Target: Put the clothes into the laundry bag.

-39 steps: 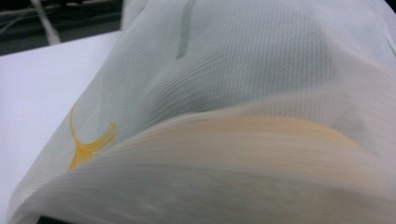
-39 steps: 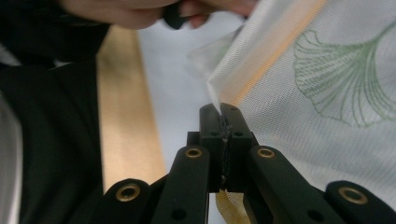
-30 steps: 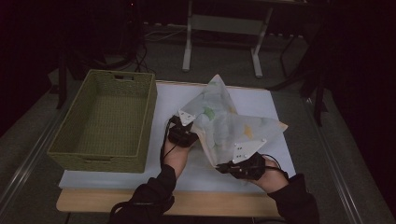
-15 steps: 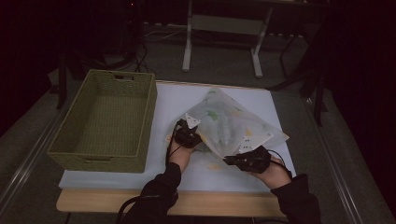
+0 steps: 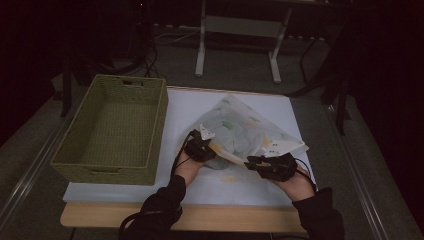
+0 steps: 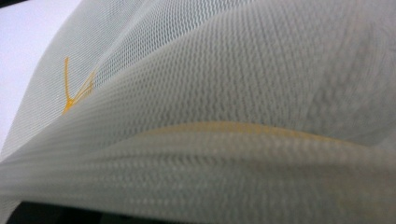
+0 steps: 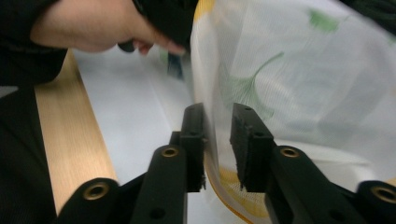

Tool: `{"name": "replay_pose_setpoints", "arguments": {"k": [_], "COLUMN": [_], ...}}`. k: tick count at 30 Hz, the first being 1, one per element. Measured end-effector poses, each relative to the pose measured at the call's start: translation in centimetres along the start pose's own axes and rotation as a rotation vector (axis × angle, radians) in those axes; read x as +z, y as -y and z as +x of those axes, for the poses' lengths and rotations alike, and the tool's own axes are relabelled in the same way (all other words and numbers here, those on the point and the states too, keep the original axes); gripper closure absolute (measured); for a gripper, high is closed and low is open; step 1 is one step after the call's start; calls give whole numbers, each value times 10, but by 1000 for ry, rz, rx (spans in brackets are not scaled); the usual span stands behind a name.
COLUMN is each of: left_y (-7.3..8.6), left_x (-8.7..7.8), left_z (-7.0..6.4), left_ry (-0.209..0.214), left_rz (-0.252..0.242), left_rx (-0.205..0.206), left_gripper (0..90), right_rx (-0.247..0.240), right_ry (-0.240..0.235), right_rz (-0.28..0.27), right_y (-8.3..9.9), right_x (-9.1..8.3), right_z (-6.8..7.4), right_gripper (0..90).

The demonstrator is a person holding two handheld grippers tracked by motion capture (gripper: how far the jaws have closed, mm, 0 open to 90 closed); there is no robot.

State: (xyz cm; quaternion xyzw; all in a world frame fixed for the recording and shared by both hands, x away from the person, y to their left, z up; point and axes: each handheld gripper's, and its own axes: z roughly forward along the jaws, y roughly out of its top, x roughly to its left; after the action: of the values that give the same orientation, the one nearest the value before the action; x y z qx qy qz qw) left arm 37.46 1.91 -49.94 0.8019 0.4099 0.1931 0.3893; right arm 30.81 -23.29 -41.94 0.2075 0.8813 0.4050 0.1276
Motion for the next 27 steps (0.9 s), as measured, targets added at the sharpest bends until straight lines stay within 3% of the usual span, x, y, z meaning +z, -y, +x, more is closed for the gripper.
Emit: {"name": "replay_pose_setpoints", "arguments": {"k": [2, 3, 4, 5, 6, 8, 11, 12, 13, 14, 19, 21, 25, 27], "left_y": [0, -1, -2, -2, -2, -3, -4, -4, -5, -5, -5, -6, -6, -6], "left_x": [0, 0, 0, 0, 1, 2, 2, 2, 2, 2, 3, 4, 4, 4], "left_z": [0, 0, 0, 0, 1, 1, 1, 1, 1, 1, 2, 2, 2, 2], "left_ry": [-1, 1, -1, -1, -1, -2, -4, -8, -8, -9, -4, -4, -5, -4], "left_rz": [3, 7, 9, 9, 12, 9, 9, 14, 16, 17, 17, 16, 17, 18], "left_rx": [-5, -5, -6, -6, -21, -27, -34, -36, -39, -37, -40, -41, -39, -41], "left_gripper": [607, 607, 610, 613, 613, 614, 615, 615, 615, 615, 616, 616, 617, 617], "right_rx": [-10, -22, -40, -40, -71, -73, -102, -102, -95, -95, -141, -153, -224, -223], "right_ry": [17, 22, 15, 15, -47, -92, -103, -103, -120, -117, -63, -46, 8, 2], "right_rz": [-19, -39, -95, -95, -168, -180, -106, -106, -50, -30, 89, 101, 150, 149], "right_y": [-2, -5, -11, -11, -15, -15, -4, -4, 10, 14, 36, 38, 41, 41], "right_x": [-4, -8, -17, -17, -24, -21, 4, 4, 28, 36, 80, 84, 102, 105], "right_z": [3, 6, 14, 14, 24, 32, 44, 44, 45, 45, 37, 36, 32, 31], "right_gripper": [703, 696, 681, 681, 684, 684, 678, 678, 685, 688, 697, 699, 699, 699]}}
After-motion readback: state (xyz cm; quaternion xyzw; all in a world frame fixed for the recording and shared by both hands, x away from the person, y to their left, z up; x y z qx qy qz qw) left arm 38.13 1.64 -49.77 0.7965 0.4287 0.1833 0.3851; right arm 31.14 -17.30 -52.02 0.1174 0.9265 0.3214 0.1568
